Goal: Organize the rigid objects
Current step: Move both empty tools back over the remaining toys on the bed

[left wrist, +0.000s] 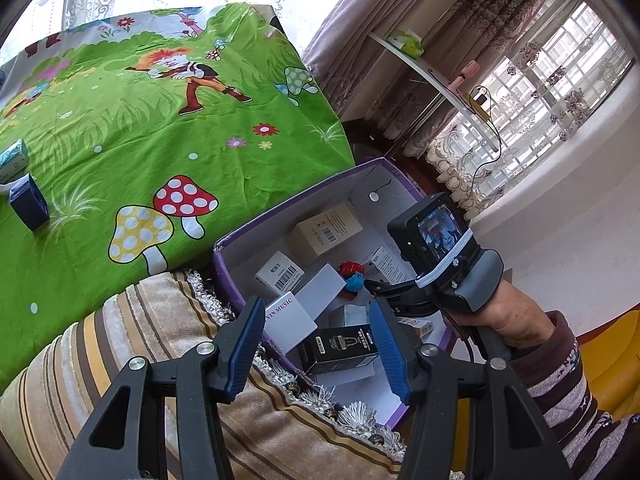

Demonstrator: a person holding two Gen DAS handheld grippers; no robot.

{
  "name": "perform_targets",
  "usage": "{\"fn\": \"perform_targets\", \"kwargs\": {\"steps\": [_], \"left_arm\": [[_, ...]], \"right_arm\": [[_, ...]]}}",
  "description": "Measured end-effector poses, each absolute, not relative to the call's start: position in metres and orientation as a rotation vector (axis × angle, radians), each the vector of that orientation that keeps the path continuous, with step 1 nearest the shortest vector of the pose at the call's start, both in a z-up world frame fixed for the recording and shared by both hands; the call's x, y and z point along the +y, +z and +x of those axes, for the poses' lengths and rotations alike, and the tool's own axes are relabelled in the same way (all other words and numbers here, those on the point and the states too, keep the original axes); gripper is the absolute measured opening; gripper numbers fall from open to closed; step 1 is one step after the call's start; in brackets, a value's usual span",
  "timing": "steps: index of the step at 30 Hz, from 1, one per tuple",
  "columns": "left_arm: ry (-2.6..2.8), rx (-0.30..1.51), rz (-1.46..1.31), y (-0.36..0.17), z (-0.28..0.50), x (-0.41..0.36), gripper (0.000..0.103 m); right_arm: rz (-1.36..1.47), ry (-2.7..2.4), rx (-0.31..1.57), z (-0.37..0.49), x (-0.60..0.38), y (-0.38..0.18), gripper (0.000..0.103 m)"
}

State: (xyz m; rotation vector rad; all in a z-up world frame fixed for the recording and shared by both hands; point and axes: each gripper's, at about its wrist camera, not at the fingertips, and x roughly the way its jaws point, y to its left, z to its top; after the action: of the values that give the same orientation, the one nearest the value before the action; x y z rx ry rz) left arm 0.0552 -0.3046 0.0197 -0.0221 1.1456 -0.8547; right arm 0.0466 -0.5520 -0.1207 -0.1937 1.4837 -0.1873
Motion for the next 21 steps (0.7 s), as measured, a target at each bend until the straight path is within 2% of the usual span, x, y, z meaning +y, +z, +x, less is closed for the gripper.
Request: {"fn": "perform_targets", "kwargs": {"steps": [10,16,21], "left_arm": [[-0.79,1.1,-0.056,0.031,0.07,-0.264,0.056],[-0.69,1.071,-0.09,0.033,0.089,-0.209,0.056],[-0.593,1.074,-0.143,0.025,0.105,-0.155,0.056]], "right_arm": [[-0.134,-0.159,1.227,0.029,-0.518,-0.021,0.079],[-0.113,-0.085,1.084,0.053,-0.467,0.006,0.079],[-0.12,-0.013,1.034,0.08,-0.431,0.02,0.079]]}}
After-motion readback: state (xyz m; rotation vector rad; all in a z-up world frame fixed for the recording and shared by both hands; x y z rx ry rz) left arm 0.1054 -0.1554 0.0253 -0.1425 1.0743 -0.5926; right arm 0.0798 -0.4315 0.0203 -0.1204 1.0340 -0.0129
